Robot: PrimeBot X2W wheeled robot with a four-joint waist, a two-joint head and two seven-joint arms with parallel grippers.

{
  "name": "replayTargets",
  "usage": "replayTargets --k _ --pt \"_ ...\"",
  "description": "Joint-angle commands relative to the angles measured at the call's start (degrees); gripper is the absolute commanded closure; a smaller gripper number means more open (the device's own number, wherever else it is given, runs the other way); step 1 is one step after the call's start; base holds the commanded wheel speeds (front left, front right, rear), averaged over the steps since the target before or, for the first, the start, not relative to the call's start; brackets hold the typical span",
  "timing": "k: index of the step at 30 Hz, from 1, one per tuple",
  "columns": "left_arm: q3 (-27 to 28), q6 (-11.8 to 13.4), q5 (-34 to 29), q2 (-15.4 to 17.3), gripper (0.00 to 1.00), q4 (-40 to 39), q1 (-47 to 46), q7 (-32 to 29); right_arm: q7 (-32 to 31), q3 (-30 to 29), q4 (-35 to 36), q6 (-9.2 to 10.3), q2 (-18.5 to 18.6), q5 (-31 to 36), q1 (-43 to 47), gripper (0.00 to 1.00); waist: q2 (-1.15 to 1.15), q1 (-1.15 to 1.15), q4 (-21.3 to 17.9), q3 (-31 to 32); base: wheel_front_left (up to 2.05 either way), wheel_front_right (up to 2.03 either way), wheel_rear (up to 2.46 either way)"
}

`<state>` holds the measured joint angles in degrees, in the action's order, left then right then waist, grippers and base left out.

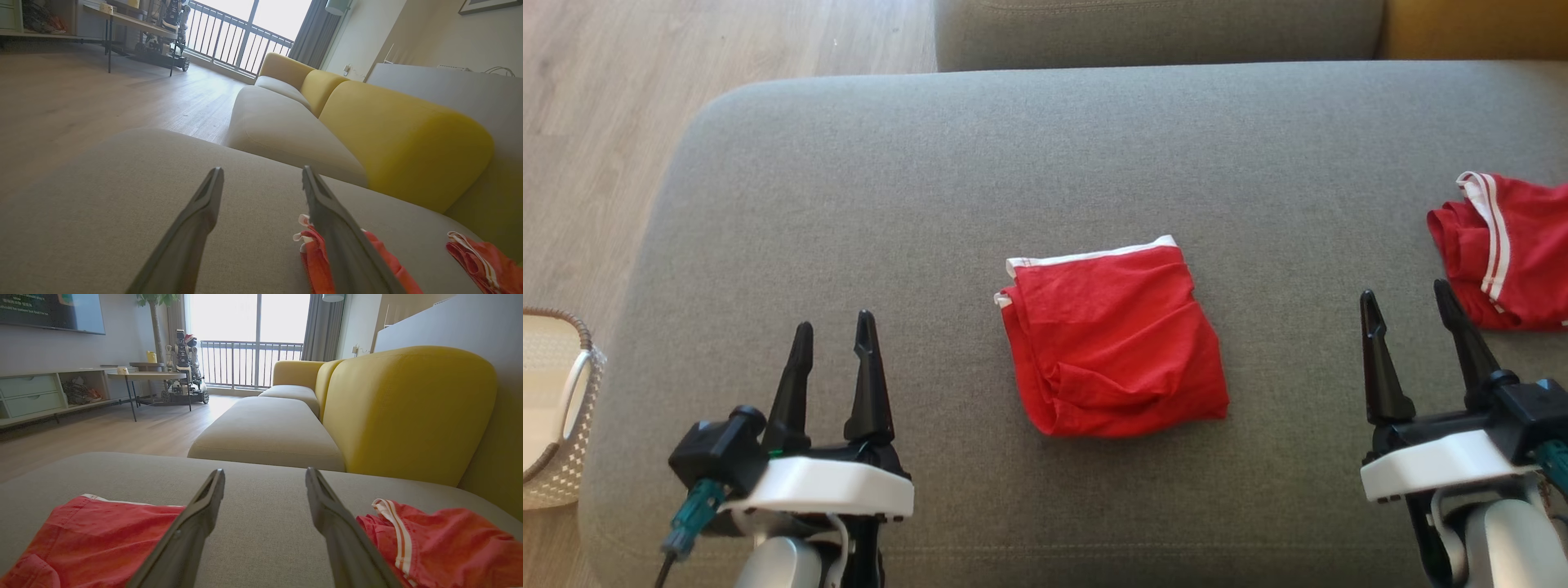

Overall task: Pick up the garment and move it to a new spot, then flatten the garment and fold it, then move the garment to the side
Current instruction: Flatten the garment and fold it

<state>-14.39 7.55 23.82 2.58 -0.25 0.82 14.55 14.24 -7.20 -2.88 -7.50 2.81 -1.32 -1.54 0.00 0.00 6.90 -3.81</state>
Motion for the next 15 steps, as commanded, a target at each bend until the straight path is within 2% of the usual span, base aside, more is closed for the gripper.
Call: replayTargets --k 1,13,14,15 --pt "1.3 0.0 -0.5 0.3 0.0 -1.8 -1.8 0.4 0.7 1.1 2.2 0.01 0.1 0.0 -1.1 0.0 0.0 0.0 0.1 -0.1 0.0 0.0 0.0" --pt "0.5 -0.2 -0.8 0.3 0.0 -1.5 -2.3 0.4 0.7 1.5 2.8 0.01 0.1 -1.2 -1.6 0.0 0.0 0.0 1.5 -0.8 0.0 0.0 0.0" --pt "0.4 -0.2 -0.8 0.3 0.0 -1.6 -2.4 0.4 0.7 2.0 2.6 0.01 0.1 -1.3 -1.7 0.04 0.0 0.0 1.7 -1.1 0.0 0.0 0.0" --pt "0.3 -0.3 -0.8 0.3 0.0 -1.5 -2.6 0.4 0.7 2.5 2.3 0.01 0.1 -1.1 -2.0 0.52 0.0 0.0 2.0 -1.3 0.0 0.0 0.0"
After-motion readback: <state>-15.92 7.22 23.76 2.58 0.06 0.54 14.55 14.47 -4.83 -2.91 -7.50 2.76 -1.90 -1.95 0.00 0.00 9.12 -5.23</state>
